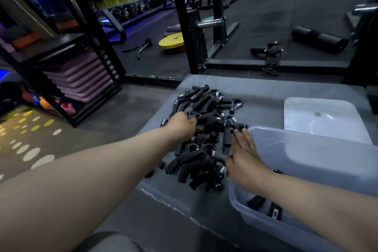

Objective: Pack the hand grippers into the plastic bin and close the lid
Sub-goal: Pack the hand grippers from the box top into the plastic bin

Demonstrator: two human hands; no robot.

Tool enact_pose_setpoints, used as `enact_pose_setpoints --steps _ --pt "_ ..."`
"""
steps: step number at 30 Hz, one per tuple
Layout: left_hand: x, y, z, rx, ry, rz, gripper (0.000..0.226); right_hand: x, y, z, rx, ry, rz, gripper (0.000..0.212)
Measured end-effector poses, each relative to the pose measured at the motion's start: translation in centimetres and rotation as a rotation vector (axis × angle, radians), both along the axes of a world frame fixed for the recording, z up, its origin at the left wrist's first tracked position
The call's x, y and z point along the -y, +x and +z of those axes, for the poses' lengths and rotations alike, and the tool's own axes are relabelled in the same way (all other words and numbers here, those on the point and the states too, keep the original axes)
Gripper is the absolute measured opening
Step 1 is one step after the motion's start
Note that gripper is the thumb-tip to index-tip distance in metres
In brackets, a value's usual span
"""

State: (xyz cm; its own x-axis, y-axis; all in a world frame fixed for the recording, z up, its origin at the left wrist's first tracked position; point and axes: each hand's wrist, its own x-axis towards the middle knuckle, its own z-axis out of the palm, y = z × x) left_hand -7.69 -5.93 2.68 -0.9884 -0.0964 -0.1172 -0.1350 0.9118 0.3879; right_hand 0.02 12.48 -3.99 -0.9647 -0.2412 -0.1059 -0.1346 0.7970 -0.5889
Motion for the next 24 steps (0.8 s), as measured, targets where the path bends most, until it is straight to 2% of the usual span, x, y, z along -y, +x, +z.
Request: enact_pose_setpoints --steps 1,3,6,9,12,14,16,18,19,22,24 --pt "-0.8 0.6 0.8 0.008 0.115 0.059 0.026 -0.1 -0.2 0.0 0.014 -0.007 0.011 0.066" --pt "-2.9 1.8 1.9 0.063 0.469 0.186 0.025 -0.3 -0.5 0.0 0.05 -0.067 0.018 0.066" --pt "-6.1 3.9 2.6 0.235 0.909 0.372 0.025 -0.6 -0.5 0.9 0.012 -0.346 -0.049 0.054" --pt "-8.2 5.5 2.1 0.283 0.996 0.311 0.026 -1.4 0.2 3.1 0.017 -0.707 -0.249 0.027" --pt "-9.2 7.0 1.5 0.309 1.029 0.177 0.024 -2.4 0.3 4.4 0.157 -0.93 -0.423 0.022" --pt "-9.9 7.8 1.4 0.436 1.131 0.087 0.03 -2.8 0.6 5.0 0.237 -1.126 -0.485 0.022" --pt "-10.6 8.3 1.7 0.525 1.198 0.025 0.039 -3.4 1.0 5.7 0.274 -1.188 -0.521 0.025" --pt "-11.3 8.4 1.7 0.473 1.102 -0.017 0.041 -4.3 1.1 6.0 0.265 -1.147 -0.539 0.028" --pt "-11.5 8.4 1.5 0.392 0.968 -0.063 0.038 -4.8 1.0 6.0 0.24 -1.097 -0.559 0.027" --pt "-11.2 8.2 -0.4 0.076 0.309 -0.276 0.032 -6.6 1.3 5.8 0.232 -1.027 -0.629 0.018" --pt "-10.9 8.4 -2.2 -0.059 -0.057 -0.39 0.023 -8.0 1.9 5.7 0.279 -1.029 -0.627 0.013"
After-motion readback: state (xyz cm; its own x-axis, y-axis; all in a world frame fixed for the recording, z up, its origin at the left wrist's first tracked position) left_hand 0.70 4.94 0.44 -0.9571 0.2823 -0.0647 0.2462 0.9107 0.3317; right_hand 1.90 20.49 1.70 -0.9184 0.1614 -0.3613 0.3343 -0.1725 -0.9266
